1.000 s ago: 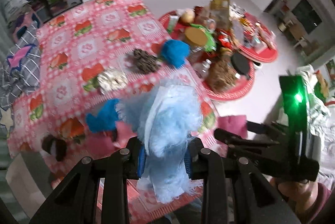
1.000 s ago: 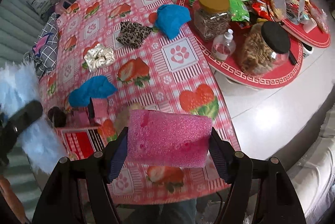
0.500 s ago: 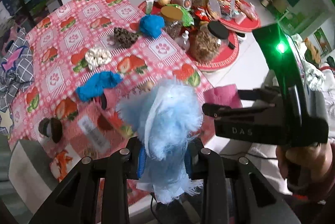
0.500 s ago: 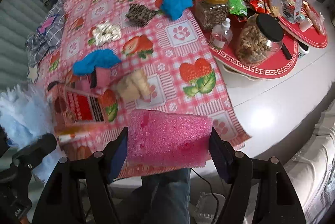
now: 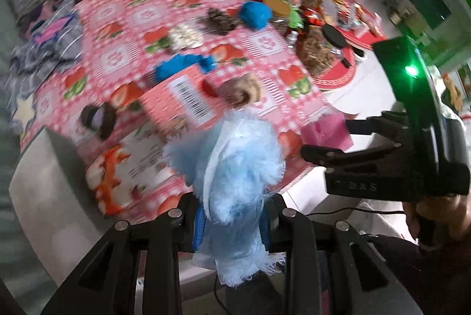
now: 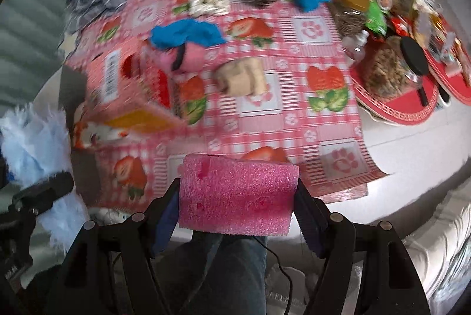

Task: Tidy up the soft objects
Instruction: 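Carry the blue plush and pink sponge with both tools over the white box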

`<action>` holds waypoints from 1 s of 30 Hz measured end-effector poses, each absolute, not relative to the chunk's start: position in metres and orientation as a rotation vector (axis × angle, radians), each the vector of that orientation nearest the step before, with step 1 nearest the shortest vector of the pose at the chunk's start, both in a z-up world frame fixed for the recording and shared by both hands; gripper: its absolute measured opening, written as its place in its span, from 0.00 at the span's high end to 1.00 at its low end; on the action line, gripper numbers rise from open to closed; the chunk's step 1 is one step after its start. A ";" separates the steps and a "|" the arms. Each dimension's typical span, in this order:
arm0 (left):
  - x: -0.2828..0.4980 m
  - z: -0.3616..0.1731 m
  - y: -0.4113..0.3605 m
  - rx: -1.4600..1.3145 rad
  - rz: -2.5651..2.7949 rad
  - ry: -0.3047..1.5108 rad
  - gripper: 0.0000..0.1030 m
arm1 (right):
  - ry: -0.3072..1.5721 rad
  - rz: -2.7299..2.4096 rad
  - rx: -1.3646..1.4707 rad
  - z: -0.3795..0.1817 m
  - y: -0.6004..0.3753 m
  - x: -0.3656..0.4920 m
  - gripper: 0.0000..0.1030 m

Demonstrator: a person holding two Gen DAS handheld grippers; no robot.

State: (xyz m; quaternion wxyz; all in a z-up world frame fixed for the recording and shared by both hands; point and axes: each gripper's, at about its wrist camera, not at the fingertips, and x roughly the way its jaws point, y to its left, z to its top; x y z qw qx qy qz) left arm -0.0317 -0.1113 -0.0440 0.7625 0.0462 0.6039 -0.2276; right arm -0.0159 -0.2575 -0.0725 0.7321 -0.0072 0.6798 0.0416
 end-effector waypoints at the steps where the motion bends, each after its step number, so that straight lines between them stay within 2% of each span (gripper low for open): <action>1: -0.032 -0.045 -0.103 0.084 -0.476 1.316 0.69 | 1.498 0.106 -0.026 -0.073 -0.252 -0.017 0.30; 30: -0.069 -0.053 0.079 -0.301 0.034 1.270 0.69 | 1.473 0.545 -0.398 -0.065 -0.070 -0.015 0.30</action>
